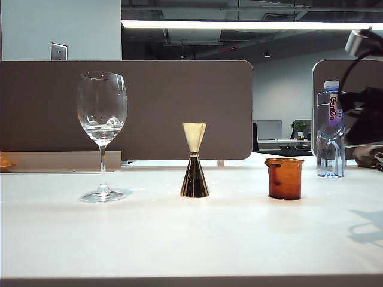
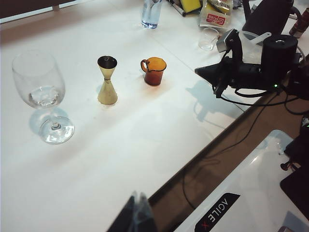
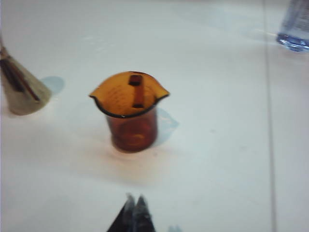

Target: Pick up the small amber measuring cup and pour the water in it into the jigger, then pick up the jigger and pour the water in it into the wine glass.

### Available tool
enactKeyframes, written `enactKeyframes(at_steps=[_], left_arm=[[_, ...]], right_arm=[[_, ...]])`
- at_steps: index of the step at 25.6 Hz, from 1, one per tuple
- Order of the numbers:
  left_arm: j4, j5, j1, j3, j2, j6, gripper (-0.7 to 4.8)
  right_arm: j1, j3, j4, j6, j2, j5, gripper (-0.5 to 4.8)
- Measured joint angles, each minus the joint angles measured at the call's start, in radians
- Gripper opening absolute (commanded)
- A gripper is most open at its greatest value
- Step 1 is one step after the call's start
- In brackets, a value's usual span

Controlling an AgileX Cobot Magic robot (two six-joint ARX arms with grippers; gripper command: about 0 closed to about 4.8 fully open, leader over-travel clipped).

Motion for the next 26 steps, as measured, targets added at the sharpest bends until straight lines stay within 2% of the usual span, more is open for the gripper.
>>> enactKeyframes(at_steps=[4, 7, 14, 20, 26], left_arm=[[0.0, 0.0, 0.0, 0.0, 0.0, 0.0, -0.02], [0.0, 0.0, 0.0, 0.0, 0.0, 0.0, -0.02], [0.0, 0.0, 0.0, 0.0, 0.0, 0.0, -0.02], [0.0, 0.0, 0.0, 0.0, 0.0, 0.0, -0.02], [0.0, 0.0, 0.0, 0.0, 0.0, 0.0, -0.02]], right_arm=[[-0.002, 0.0, -0.073, -0.03, -0.107, 0.075, -0.02], [-0.029, -0.003, -0.13, -0.06, -0.189, 0.083, -0.02], [-0.127, -0.105, -0.052, -0.06, -0.447, 0.025, -0.02], [-0.156, -0.171, -0.061, -0.055, -0.581, -0.018, -0.02], [-0.158, -0.203, -0.088, -0.055, -0.616, -0.029, -0.02]])
